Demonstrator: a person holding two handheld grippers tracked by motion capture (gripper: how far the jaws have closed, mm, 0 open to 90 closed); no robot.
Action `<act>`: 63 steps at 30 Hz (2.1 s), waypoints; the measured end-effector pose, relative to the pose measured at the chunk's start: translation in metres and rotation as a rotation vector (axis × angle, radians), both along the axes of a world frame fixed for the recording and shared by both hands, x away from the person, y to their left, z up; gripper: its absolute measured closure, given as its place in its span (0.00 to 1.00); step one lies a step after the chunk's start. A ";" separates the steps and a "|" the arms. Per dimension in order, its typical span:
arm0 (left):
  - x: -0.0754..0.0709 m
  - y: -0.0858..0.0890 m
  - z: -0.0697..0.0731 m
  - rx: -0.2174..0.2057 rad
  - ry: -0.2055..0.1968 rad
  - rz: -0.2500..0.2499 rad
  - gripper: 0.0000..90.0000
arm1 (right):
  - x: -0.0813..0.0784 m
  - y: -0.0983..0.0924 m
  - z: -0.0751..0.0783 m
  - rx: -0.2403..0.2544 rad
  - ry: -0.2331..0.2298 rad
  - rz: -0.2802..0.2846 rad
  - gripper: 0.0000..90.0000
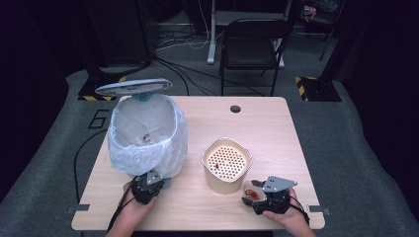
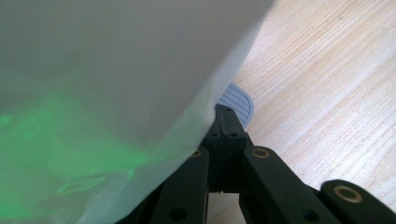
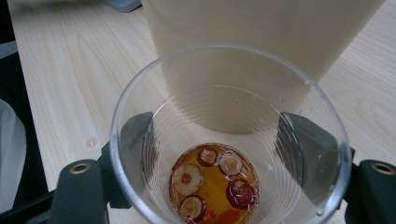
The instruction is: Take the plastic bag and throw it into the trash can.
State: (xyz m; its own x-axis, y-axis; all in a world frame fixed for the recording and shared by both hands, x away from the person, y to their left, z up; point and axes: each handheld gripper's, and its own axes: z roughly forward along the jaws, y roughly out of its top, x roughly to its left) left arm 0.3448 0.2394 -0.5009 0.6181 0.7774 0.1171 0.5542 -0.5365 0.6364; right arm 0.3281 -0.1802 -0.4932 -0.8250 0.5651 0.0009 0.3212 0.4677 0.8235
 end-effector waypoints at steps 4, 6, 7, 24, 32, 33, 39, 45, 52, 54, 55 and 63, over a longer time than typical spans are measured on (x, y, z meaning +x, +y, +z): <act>0.000 0.000 0.000 0.000 0.000 0.000 1.00 | 0.000 0.000 0.000 0.002 0.010 0.000 0.35; 0.000 0.000 0.000 0.000 0.000 0.000 1.00 | 0.001 -0.001 0.000 0.001 0.012 0.000 0.38; 0.000 0.000 0.000 0.000 0.000 0.000 1.00 | 0.001 -0.001 0.000 -0.001 0.013 0.001 0.40; 0.000 0.000 0.000 0.000 0.000 0.000 1.00 | 0.000 -0.002 0.003 -0.030 -0.016 0.025 0.56; 0.000 0.000 0.000 -0.001 0.000 0.000 1.00 | 0.001 -0.004 0.005 -0.040 -0.029 0.014 0.56; 0.000 0.000 0.000 0.000 0.000 -0.001 1.00 | 0.001 -0.006 0.006 -0.042 -0.031 0.015 0.56; 0.000 0.000 0.000 -0.002 0.000 0.001 1.00 | 0.004 -0.011 0.014 -0.044 -0.043 0.012 0.56; 0.000 0.000 0.000 -0.002 0.000 0.002 1.00 | 0.008 -0.016 0.020 -0.050 -0.056 0.013 0.56; 0.000 0.000 0.000 -0.001 0.001 0.002 1.00 | 0.018 -0.029 0.031 -0.053 -0.074 -0.001 0.56; 0.000 0.000 0.000 -0.002 0.000 0.003 1.00 | 0.020 -0.030 0.033 -0.048 -0.063 -0.016 0.56; 0.000 0.000 0.000 -0.001 0.000 0.001 1.00 | 0.023 -0.032 0.035 -0.052 -0.072 -0.009 0.56; 0.000 0.000 0.000 -0.002 0.000 0.002 1.00 | 0.039 -0.038 0.048 -0.037 -0.065 -0.031 0.56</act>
State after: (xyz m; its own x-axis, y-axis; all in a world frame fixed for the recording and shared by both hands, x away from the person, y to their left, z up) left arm 0.3447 0.2394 -0.5010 0.6166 0.7787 0.1158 0.5549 -0.5342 0.6377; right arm 0.3674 -0.2178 -0.4447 -0.8047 0.5891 -0.0738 0.2821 0.4889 0.8254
